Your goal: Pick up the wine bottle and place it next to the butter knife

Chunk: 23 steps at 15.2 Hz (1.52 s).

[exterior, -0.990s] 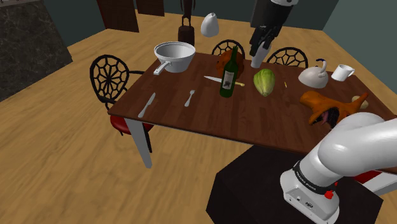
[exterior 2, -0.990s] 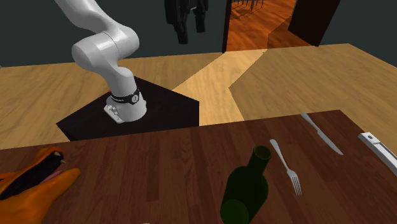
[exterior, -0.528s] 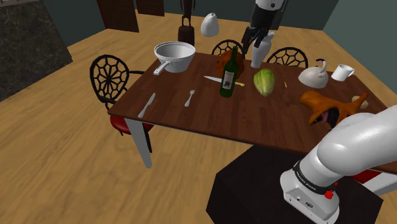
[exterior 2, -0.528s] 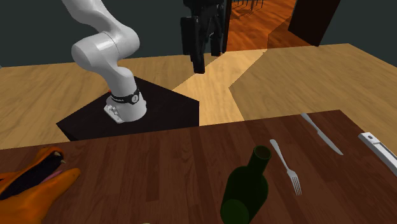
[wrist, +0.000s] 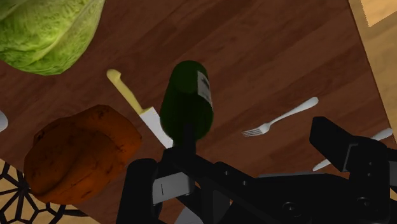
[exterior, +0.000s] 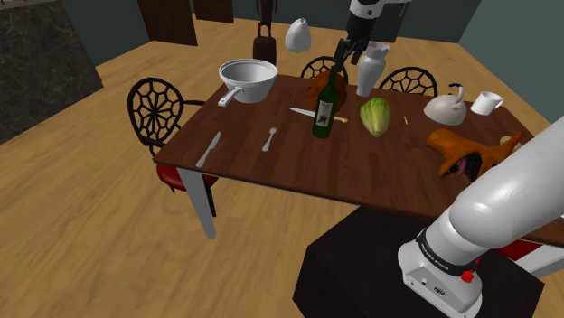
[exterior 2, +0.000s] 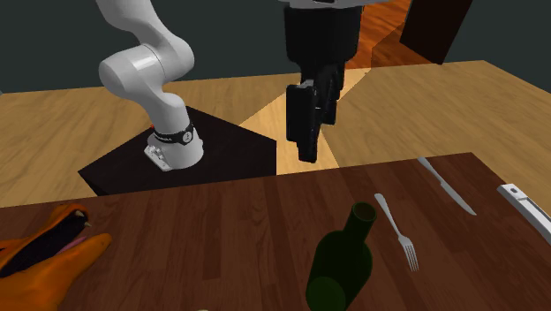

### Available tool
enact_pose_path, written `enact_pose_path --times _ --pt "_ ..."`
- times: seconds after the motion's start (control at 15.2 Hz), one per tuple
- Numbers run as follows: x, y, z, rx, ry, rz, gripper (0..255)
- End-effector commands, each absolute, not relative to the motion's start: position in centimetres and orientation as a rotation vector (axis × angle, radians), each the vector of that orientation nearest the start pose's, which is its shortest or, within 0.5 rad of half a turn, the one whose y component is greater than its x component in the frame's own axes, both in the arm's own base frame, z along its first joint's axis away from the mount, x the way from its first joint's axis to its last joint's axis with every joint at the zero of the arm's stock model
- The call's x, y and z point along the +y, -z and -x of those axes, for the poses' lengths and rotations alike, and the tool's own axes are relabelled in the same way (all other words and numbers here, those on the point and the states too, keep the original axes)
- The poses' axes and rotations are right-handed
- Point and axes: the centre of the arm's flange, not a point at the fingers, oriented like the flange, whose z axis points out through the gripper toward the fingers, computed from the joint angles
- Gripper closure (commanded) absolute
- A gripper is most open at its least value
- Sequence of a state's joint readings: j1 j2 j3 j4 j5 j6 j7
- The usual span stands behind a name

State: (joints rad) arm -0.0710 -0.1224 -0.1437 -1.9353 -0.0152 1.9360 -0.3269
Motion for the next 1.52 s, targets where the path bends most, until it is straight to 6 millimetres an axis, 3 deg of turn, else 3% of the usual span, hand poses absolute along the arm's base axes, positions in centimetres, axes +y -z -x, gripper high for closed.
enact_pose_path --times 0.0,0.33,0.86,1.39,1.45 --pt "-13.3 -53.9 -54.6 -0.188 0.183 3.161 0" --pt "-16.9 -51.9 -59.8 -0.193 0.173 3.162 0" --pt "-17.1 -47.9 -60.4 -0.193 0.172 3.162 0" --pt "-17.1 -47.9 -60.4 -0.193 0.172 3.162 0" --pt "-17.1 -47.9 -60.4 -0.193 0.172 3.162 255"
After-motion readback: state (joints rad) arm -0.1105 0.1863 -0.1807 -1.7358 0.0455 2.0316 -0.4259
